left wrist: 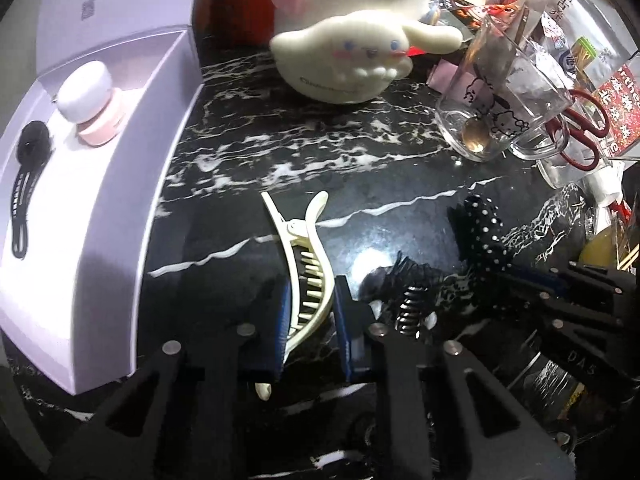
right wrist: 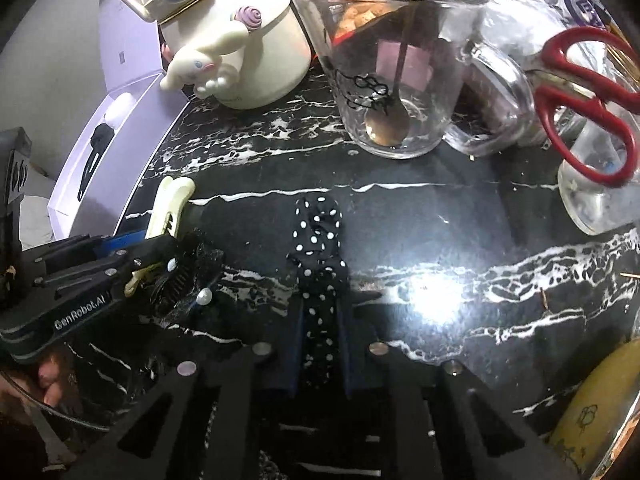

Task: Organize objects
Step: 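Lift the polka-dot scrunchie and cream claw clip off the table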

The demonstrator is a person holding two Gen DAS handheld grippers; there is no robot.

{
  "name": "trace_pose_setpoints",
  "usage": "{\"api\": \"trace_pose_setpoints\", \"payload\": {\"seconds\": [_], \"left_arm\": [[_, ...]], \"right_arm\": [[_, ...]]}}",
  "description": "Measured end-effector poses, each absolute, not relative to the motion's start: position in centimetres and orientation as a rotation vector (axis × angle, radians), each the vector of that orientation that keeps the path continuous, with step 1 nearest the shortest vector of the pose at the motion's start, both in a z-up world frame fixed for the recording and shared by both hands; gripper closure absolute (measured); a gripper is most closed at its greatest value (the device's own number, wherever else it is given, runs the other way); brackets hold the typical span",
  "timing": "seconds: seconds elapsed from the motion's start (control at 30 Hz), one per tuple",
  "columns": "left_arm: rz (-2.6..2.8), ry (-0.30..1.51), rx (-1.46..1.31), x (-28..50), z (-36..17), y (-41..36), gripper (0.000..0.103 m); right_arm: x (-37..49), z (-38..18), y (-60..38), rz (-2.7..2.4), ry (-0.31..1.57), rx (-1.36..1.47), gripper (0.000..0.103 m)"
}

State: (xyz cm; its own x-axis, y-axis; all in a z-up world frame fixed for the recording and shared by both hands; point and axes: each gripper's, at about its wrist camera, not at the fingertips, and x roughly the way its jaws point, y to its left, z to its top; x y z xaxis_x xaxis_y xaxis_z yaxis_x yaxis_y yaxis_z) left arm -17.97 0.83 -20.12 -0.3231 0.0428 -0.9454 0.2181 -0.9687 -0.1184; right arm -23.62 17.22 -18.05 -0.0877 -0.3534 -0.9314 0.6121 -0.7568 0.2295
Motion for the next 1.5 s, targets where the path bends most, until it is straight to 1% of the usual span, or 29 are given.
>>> {"api": "trace_pose_setpoints", "payload": {"seconds": [0.3, 0.4, 0.83, 1.1, 1.5], "left_arm": [[-2.455, 0.291, 1.773, -16.4, -17.3, 0.9, 0.084], [-2.475, 0.294, 1.769, -15.9, -15.7, 2.0, 0.084], [-2.563, 0.164, 1.746, -12.3, -10.1, 4.5, 0.084], [-2.586, 0.127, 1.765, -11.1, -8.6, 6.0, 0.084], [-2.591, 0.146, 1.714, -7.7, -6.5, 5.8, 0.084]], "right_arm": [[-22.7, -15.5, 18.3, -1.914, 0.288, 1.531, 0.089], [-22.0, -14.2, 18.8, -1.922, 0.290, 1.517, 0.089], [-18.6, -9.9, 22.5, -1.983, 0.267, 1.510, 0.089], [-17.1, -7.5, 23.5, -2.020, 0.281, 1.476, 0.089], [-14.3, -5.4, 22.3, -1.996, 0.327, 1.407, 0.089]]}}
